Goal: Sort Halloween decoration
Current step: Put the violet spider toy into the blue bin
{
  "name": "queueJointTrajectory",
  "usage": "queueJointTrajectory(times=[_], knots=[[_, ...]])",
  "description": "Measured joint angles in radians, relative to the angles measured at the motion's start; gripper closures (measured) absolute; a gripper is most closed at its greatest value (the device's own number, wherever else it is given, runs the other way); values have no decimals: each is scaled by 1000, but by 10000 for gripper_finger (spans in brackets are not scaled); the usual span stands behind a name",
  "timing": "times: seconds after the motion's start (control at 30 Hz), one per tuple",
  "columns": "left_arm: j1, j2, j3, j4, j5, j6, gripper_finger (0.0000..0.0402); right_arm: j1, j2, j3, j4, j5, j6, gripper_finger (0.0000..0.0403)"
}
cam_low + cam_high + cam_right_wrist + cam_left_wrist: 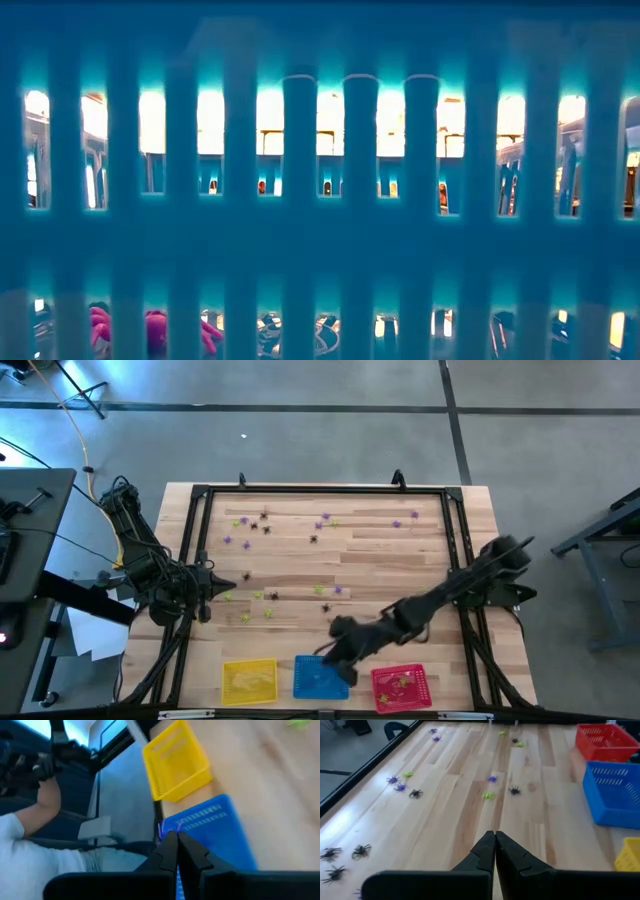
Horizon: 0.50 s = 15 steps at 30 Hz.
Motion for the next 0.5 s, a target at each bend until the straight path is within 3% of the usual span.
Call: queueJointTrajectory(times=[0.23, 0.5], knots=[[0, 1, 0, 56, 76, 0, 401, 27, 135, 131, -86, 4, 17, 403], [0, 1, 0, 77, 194, -9, 401, 27, 187, 140, -140, -37, 156, 374]])
